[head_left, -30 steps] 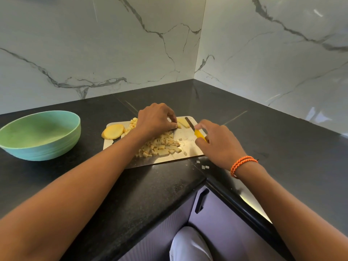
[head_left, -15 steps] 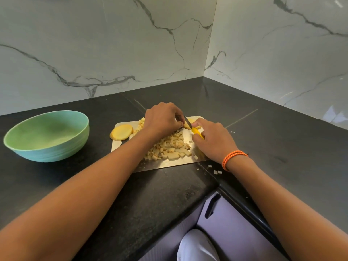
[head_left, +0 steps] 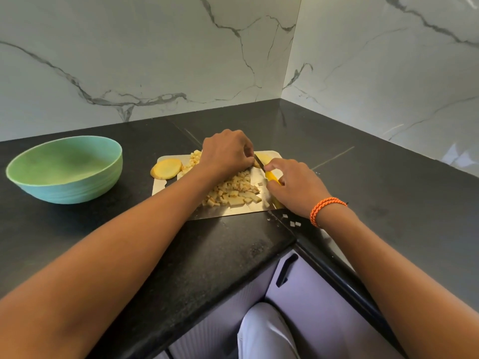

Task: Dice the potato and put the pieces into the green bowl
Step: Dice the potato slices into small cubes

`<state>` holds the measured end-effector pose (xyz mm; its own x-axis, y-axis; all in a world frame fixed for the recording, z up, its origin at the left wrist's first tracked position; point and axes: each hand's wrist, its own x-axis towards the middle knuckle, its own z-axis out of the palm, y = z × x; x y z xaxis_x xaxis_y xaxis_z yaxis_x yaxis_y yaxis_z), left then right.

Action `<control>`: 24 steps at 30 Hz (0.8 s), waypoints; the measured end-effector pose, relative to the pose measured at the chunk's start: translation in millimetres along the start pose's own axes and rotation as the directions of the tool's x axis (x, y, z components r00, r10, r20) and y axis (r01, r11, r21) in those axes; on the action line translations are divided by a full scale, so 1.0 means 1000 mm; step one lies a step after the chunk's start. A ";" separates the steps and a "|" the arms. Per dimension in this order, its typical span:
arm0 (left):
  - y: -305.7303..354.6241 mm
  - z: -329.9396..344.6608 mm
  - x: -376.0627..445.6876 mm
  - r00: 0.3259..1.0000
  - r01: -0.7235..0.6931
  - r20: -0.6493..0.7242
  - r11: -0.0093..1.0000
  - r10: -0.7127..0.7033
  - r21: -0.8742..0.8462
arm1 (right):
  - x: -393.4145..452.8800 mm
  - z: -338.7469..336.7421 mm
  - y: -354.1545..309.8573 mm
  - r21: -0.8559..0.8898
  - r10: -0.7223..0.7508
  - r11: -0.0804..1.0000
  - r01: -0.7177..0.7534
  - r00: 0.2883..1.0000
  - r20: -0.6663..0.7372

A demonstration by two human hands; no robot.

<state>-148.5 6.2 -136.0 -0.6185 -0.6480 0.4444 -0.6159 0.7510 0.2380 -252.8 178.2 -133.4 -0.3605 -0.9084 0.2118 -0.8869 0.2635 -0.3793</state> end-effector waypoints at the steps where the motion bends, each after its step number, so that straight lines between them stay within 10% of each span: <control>1: 0.001 0.000 0.000 1.000 -0.007 -0.001 1.000 0.007 0.002 | -0.007 -0.003 0.001 0.004 -0.001 1.000 0.001 1.000 0.001; 24: -0.008 -0.005 0.001 0.994 0.105 0.050 0.991 -0.101 -0.087 | 0.012 0.012 -0.003 0.042 -0.002 0.999 0.007 0.993 -0.114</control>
<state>-141.7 -0.4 -133.0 -0.5767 -0.7261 0.3744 -0.6328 0.6869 0.3575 -250.8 162.5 -140.8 -0.3891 -0.8660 0.3142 -0.8767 0.2433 -0.4151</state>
